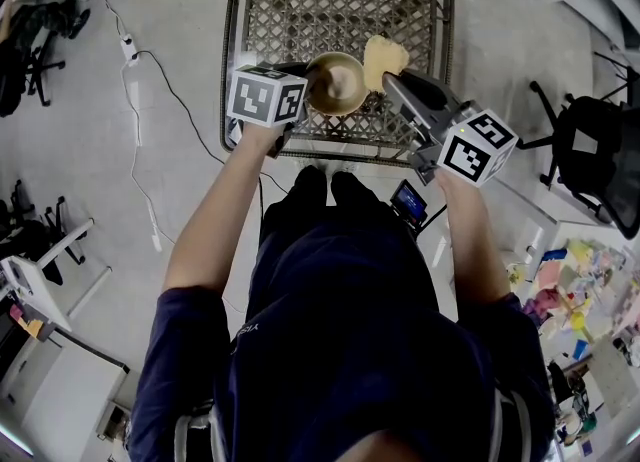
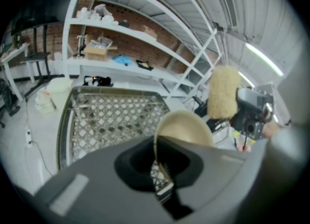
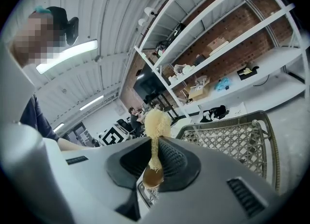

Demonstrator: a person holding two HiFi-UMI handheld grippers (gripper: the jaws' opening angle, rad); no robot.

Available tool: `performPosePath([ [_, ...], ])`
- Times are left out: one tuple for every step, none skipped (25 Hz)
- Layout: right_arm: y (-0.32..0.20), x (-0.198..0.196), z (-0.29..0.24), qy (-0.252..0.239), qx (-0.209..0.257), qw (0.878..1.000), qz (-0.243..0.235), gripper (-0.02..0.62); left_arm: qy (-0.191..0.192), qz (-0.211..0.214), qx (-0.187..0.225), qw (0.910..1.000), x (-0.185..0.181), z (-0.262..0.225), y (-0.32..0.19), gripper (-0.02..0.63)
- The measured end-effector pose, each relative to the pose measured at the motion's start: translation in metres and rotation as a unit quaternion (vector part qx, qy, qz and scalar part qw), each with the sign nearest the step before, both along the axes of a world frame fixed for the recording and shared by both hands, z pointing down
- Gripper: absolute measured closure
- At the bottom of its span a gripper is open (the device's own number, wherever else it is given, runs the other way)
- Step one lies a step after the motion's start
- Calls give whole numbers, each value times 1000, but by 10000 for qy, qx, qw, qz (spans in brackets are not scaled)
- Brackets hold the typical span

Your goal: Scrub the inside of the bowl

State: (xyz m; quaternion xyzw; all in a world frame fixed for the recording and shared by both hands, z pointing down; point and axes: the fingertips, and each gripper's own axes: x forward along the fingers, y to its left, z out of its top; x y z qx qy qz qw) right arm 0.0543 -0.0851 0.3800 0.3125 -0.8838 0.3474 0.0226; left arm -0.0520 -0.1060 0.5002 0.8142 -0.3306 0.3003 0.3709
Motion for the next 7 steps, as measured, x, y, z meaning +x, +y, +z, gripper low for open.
performPosePath([
  [0,0,0,5,-1,10000,-2,552,3,2,3,10000,0,0,0,598],
  [0,1,0,7,-1,10000,0,552,3,4,3,10000,1,0,0,598],
  [-1,1,0,7,-1,10000,6,552,3,5,3,10000,1,0,-1,598],
  [-1,2,1,9,-2,10000,13,552,3,7,4,10000,1,-1,-1,598],
  [-1,2,1,13,-6,10000,20,552,6,8,6,10000,1,-1,-1,598],
  [-2,3,1,17,-10,10000,27,552,10,10,9,10000,1,-1,-2,598],
  [-2,3,1,21,-13,10000,34,552,14,12,12,10000,1,-2,-2,598],
])
